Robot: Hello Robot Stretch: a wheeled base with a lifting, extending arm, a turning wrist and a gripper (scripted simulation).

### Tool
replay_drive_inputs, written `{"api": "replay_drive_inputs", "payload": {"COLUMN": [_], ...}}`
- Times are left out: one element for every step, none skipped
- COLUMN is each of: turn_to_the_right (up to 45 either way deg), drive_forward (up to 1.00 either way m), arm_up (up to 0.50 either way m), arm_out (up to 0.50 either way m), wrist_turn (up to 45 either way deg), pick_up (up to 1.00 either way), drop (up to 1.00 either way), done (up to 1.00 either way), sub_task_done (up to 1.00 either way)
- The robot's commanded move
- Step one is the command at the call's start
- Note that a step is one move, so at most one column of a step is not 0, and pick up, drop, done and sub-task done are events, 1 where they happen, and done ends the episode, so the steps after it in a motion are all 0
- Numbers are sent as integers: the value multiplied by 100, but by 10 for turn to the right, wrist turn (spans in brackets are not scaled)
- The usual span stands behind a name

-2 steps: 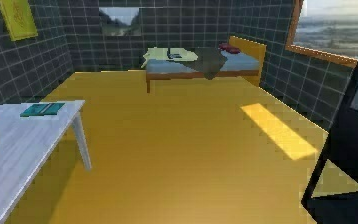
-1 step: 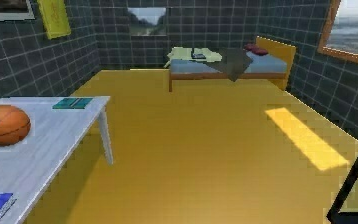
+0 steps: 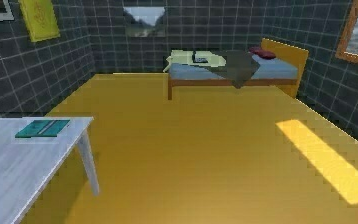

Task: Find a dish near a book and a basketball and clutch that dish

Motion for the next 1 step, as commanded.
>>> {"api": "replay_drive_inputs", "payload": {"turn_to_the_right": [-450], "drive_forward": [0], "arm_up": [0], "arm_out": [0], "wrist_turn": [0], "pick_up": [0], "drop": [0], "done": [0], "sub_task_done": [0]}}
